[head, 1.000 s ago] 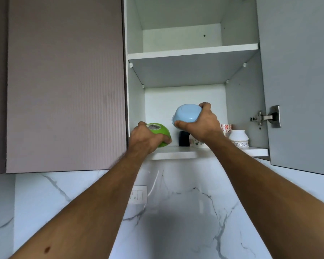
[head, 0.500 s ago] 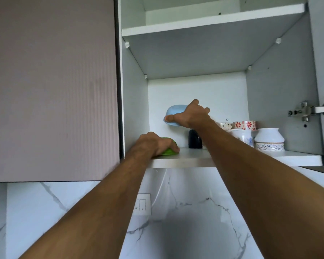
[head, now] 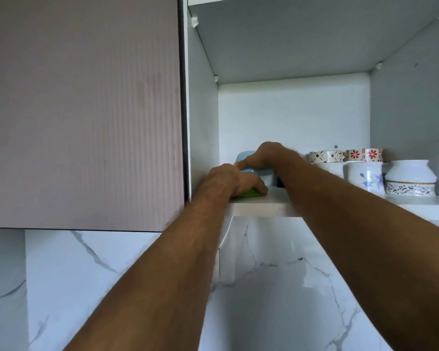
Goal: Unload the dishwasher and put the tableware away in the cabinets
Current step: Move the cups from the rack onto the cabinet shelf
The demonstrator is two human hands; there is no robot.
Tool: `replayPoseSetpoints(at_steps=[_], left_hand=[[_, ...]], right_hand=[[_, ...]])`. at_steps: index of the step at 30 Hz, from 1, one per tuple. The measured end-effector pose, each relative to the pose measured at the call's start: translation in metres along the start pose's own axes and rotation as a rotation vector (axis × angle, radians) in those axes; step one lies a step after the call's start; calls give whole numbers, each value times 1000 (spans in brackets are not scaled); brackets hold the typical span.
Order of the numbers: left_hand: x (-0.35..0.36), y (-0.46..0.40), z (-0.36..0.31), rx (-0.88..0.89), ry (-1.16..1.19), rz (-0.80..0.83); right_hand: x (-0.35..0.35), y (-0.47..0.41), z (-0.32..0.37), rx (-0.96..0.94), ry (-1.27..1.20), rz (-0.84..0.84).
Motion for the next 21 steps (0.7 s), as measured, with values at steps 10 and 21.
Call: replayPoseSetpoints(at_steps=[10, 21], left_hand=[[5, -11, 6, 3, 58, -3], [4, -8, 5, 8, 51, -2]], right_hand=[[17, -4, -1, 57, 107, 146], [24, -7, -5, 34, 170, 160]])
Point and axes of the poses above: each hand's wrist, its own y-axis away from the middle knuckle, its own x-axis out of the palm, z = x × y, the point moved 5 cm from there along -y, towards the middle knuckle, and after that the axes turned 2 degrees about -y, right-handed, at the moved point
